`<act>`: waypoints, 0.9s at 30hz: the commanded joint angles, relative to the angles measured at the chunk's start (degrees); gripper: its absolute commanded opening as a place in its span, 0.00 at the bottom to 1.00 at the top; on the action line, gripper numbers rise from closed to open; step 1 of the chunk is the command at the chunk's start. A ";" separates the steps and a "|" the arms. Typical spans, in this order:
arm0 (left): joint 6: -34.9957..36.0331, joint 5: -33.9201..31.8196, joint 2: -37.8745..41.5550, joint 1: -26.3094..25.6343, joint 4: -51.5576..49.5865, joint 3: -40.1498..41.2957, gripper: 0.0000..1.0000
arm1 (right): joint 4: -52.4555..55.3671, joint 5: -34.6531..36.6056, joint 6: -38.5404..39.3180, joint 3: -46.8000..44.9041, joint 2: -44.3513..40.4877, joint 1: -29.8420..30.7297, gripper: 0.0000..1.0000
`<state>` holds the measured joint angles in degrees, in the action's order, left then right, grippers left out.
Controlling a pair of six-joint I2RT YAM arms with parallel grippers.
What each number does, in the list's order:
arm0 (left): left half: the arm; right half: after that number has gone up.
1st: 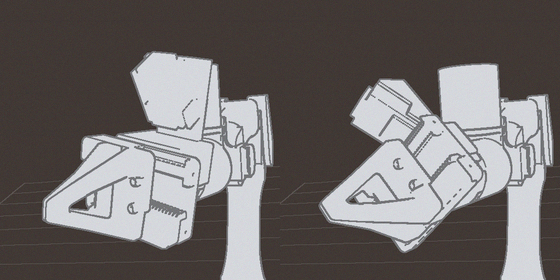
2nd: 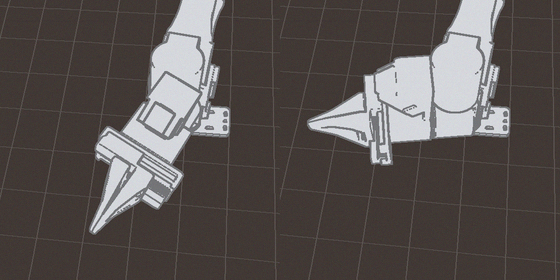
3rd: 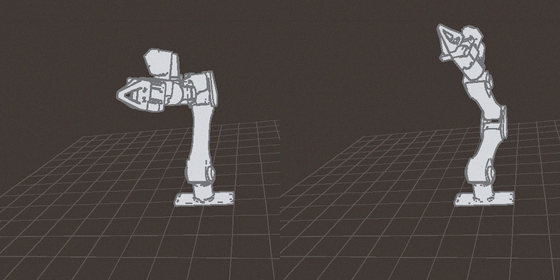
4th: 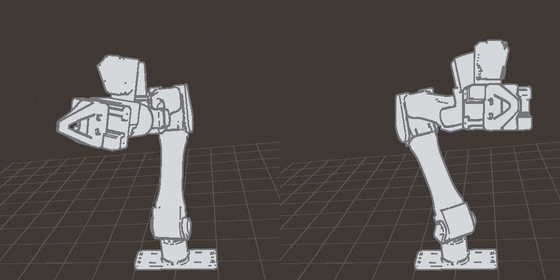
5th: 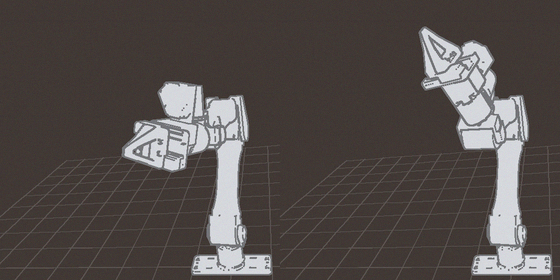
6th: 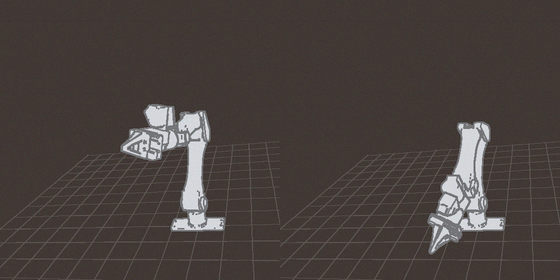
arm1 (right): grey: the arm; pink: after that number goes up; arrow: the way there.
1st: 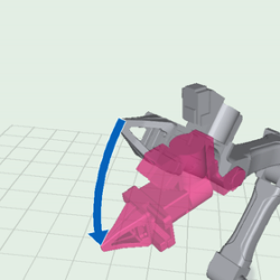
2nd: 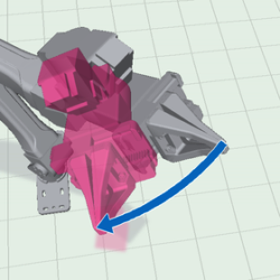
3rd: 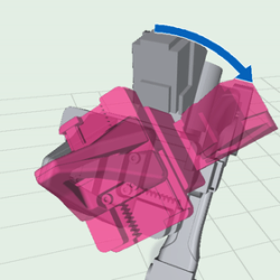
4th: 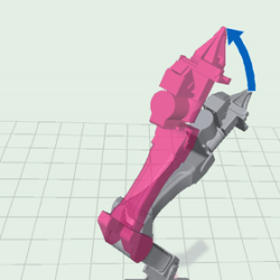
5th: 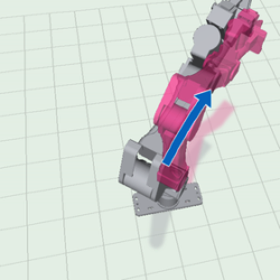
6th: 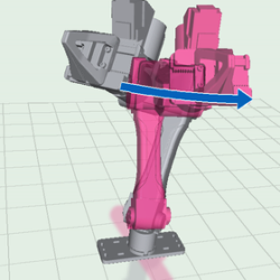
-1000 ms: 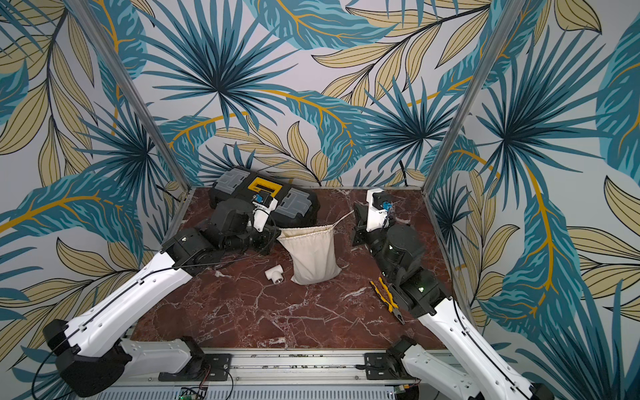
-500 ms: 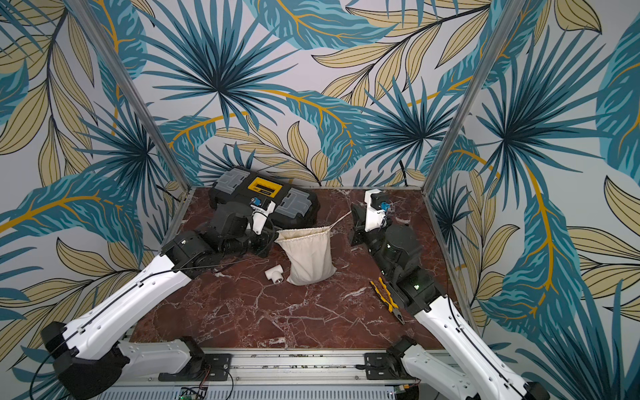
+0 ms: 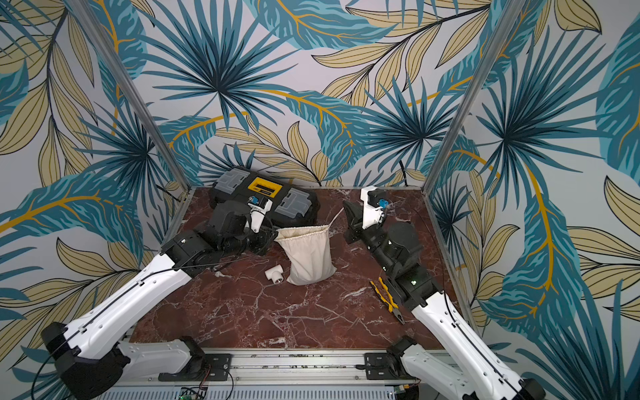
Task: Close the soil bag
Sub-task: Frap the soil bag at the center of the board.
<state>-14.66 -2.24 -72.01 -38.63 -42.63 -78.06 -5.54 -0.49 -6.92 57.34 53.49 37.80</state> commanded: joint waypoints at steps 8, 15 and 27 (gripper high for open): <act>1.19 2.03 -0.53 0.32 4.27 -2.93 0.51 | -4.52 -10.06 1.77 8.41 3.79 -0.28 0.00; 6.49 6.86 4.59 0.25 15.91 3.36 0.73 | -3.87 -13.06 1.82 11.37 5.86 -0.32 0.00; 19.98 22.56 1.79 -2.50 39.74 8.30 0.77 | -3.46 -14.08 0.44 10.70 6.16 -0.27 0.00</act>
<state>0.71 16.19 -68.45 -40.45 -11.27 -70.76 -4.80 -13.56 -5.82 66.54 60.40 37.58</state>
